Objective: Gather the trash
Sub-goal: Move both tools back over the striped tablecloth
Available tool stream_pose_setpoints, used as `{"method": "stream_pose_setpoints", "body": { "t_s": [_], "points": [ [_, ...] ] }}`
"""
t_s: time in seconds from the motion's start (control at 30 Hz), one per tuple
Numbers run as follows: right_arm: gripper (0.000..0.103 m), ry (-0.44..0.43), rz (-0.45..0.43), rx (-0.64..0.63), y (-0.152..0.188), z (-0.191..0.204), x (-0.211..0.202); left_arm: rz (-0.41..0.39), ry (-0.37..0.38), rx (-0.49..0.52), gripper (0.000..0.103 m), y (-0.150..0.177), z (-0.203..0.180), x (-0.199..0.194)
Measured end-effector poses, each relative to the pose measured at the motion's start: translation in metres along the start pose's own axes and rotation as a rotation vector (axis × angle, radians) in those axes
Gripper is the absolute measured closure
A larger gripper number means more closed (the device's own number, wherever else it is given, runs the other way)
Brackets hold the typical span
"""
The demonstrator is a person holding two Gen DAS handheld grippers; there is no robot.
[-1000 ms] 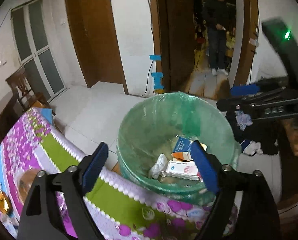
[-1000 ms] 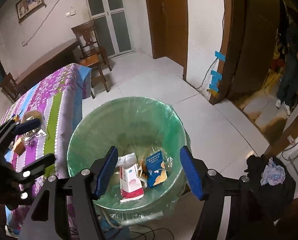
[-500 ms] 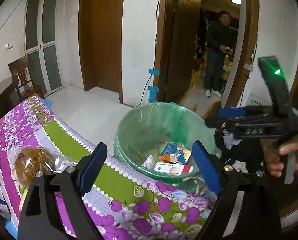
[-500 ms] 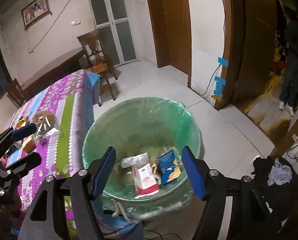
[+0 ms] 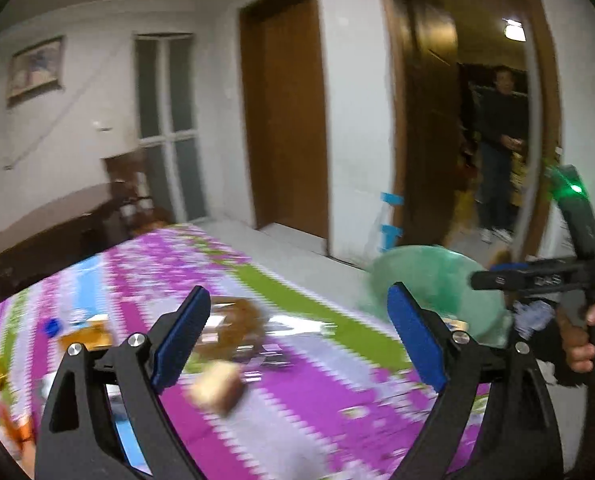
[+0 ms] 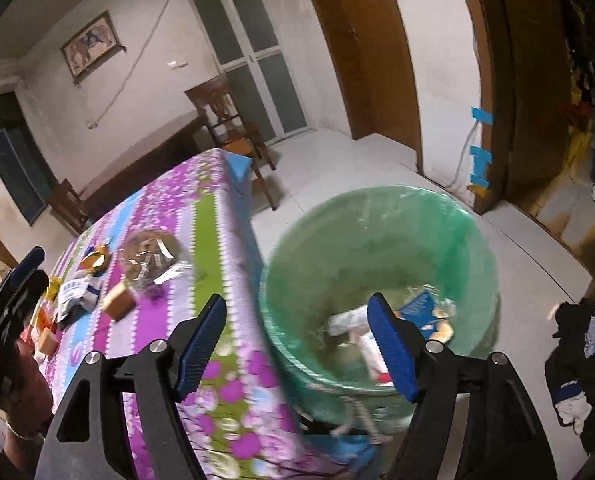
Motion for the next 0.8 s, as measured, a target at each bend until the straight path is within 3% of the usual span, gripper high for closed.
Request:
{"method": "stream_pose_setpoints", "body": {
  "t_s": [0.23,0.43,0.5,0.67,0.8],
  "points": [
    [0.024,-0.02,0.012,-0.059,0.011,0.058,0.007,-0.103,-0.212,-0.061,0.006,-0.006,0.079,-0.06],
    [0.02,-0.034,0.017,-0.09,0.02,0.103,0.012,-0.221,-0.488,-0.224,0.006,0.005,0.162,-0.113],
    [0.018,-0.017,0.006,-0.116,0.022,0.115,0.012,-0.243,-0.559,-0.31,0.006,0.015,0.187,-0.129],
    [0.018,-0.014,0.005,-0.161,0.024,0.144,0.018,-0.214,-0.694,-0.554,0.006,0.044,0.245,-0.157],
    [0.018,-0.047,0.021,-0.197,0.029,0.167,0.029,-0.228,-0.743,-0.68,0.006,0.06,0.272,-0.183]
  ]
}}
Point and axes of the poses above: each gripper's, at about its wrist camera, not at the fingertips, and x roughly the way its jaws point, z to its left, y to its underside, the point moved 10 cm from there along x, roughly the way its jaws point, and after that the axes turned 9 degrees about y, right-handed, at the moved point
